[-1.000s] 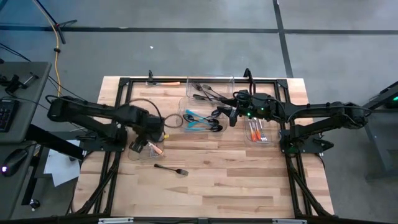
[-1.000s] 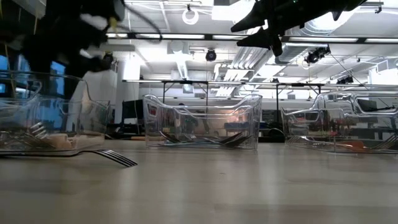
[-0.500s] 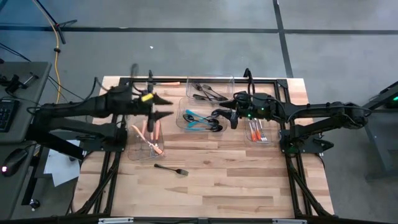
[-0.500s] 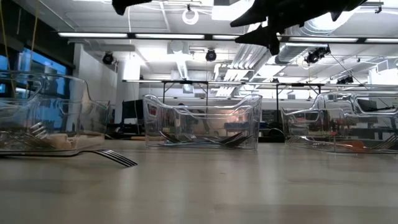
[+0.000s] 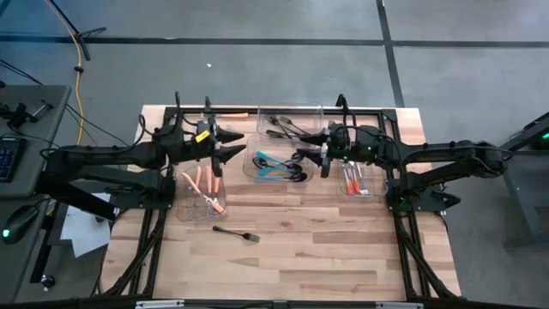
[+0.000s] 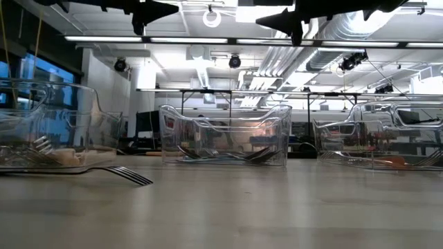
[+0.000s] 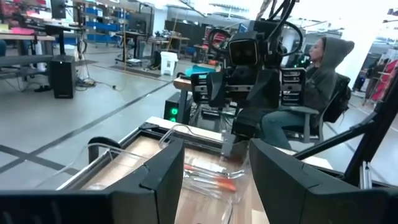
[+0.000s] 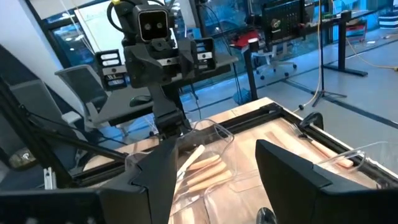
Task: Sort silverware by color (type)
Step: Put the light orange fork into the bottom left transparent bin
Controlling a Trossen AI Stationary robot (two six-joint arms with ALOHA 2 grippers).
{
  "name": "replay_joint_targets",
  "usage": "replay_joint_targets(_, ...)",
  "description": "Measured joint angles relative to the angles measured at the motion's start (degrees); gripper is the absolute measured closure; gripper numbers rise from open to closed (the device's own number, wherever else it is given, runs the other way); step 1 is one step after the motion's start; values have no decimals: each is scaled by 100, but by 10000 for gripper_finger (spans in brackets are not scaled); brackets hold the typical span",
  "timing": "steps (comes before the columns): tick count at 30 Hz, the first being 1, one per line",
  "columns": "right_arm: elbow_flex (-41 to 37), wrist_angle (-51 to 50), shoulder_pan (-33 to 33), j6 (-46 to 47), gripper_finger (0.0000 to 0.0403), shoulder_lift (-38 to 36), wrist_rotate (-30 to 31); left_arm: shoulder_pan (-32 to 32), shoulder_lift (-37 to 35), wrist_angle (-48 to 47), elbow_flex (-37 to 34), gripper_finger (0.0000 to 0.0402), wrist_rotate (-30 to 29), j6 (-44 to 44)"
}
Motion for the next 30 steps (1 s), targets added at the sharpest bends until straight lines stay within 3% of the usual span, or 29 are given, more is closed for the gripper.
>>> replay_joint_targets(12, 0, 28, -2, -24, 201, 0, 0, 0, 50, 70, 4, 229, -21, -31)
replay_joint_targets(18, 0, 28, -2, -20, 201, 0, 0, 105, 303, -1607, 707, 238, -1434, -190)
replay_joint_targets(23, 0, -16, -2, 2, 201, 0, 2, 1134, 1021, -3042, 1973, 261, -1683, 125)
replay_joint_targets(26, 0, -84, -2, 36, 201, 0, 4, 1992, 1744, -3733, 2573, 276, -1251, 145)
replay_joint_targets(30, 0, -114, -2, 36, 201, 0, 7, 2882, 2684, -3837, 2815, 295, -603, 188)
